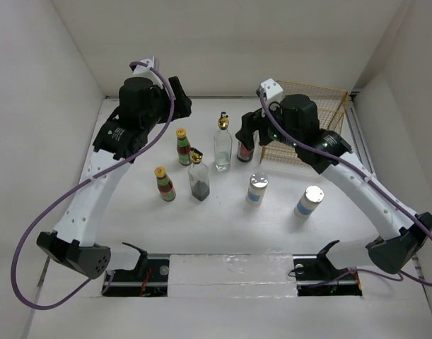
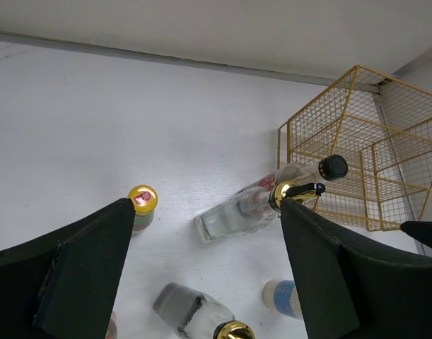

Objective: Organize the condiment bottles

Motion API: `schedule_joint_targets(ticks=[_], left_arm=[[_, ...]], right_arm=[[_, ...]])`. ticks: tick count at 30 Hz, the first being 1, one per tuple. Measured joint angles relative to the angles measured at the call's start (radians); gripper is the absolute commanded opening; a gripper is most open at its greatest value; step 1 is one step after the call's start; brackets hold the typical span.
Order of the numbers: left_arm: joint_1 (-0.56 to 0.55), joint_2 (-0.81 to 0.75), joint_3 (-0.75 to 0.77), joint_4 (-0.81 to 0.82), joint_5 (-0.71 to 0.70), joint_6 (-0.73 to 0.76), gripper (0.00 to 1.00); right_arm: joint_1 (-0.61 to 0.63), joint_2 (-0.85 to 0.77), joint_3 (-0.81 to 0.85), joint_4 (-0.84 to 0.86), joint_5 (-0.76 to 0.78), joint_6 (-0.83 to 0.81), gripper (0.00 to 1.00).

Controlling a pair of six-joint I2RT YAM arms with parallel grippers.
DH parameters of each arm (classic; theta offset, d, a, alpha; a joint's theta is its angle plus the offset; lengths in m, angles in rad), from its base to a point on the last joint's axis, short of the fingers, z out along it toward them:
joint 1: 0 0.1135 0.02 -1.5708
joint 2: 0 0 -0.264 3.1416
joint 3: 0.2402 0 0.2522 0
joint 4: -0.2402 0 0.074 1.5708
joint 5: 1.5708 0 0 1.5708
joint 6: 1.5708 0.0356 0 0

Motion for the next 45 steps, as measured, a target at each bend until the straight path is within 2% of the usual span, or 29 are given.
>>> schedule_joint_targets(ticks=[1,2,3,4,5,7,8,9,11,12,13,15,16,17,20,29,39,45], left_arm=[[0.000,0.000,0.000,0.000,0.000,0.000,0.78],[0.000,0.000,0.000,0.000,0.000,0.000,0.76],[0.000,0.000,0.000,-0.001,-0.001,0.000,0.73],[-0.001,0.000,0.000,-0.002,-0.002,0.000,0.62],[-0.003,0.000,0.000,-0.003,-0.004,-0.003,0.52],[-0.009,0.000,0.000,-0.004,-0.012,-0.007,0.27],[-0.016,0.000,0.000,-0.005,-0.018,-0.003,0.10],[-0.024,0.000,0.000,-0.006,-0.023,-0.002,0.07],[-0.037,0.003,0.001,-0.007,-0.034,0.005,0.07],[-0.043,0.006,0.004,-0.008,-0.041,0.005,0.15],[-0.045,0.011,0.009,-0.008,-0.048,0.008,0.23],[-0.046,0.027,0.028,-0.014,-0.074,0.007,0.35],[-0.046,0.033,0.034,-0.016,-0.087,0.006,0.40],[-0.046,0.037,0.039,-0.017,-0.098,0.004,0.50],[-0.046,0.040,0.042,-0.026,-0.138,-0.007,0.58],[-0.046,0.040,0.042,-0.047,-0.170,-0.026,0.58],[-0.046,0.040,0.043,-0.082,-0.214,-0.053,0.58],[-0.046,0.029,0.042,-0.089,-0.221,-0.062,0.58]], right_arm=[[0.000,0.006,-0.001,0.008,-0.006,0.000,0.71],[0.001,0.013,-0.005,0.018,-0.011,-0.002,0.39],[0.001,0.022,-0.010,0.028,-0.016,-0.006,0.20],[0.001,0.034,-0.014,0.040,-0.021,-0.005,0.06],[0.002,0.043,-0.021,0.053,-0.024,-0.005,0.00],[0.002,0.060,-0.041,0.077,-0.026,-0.003,0.00],[0.002,0.067,-0.052,0.089,-0.026,-0.002,0.00],[0.002,0.075,-0.060,0.098,-0.026,-0.002,0.16],[0.002,0.097,-0.065,0.109,-0.024,-0.002,0.41],[0.002,0.112,-0.066,0.116,-0.024,-0.011,0.64],[0.002,0.120,-0.066,0.119,-0.020,-0.005,0.72],[0.003,0.132,-0.074,0.136,-0.015,-0.015,0.80],[0.003,0.136,-0.077,0.141,-0.011,-0.016,0.82],[0.004,0.138,-0.081,0.148,-0.010,-0.018,0.82],[0.007,0.148,-0.084,0.175,-0.009,-0.021,0.82],[0.010,0.293,-0.056,0.241,-0.011,-0.050,0.79],[0.021,0.372,-0.039,0.390,0.021,-0.063,0.75],[0.040,0.407,-0.034,0.451,0.061,-0.068,0.69]])
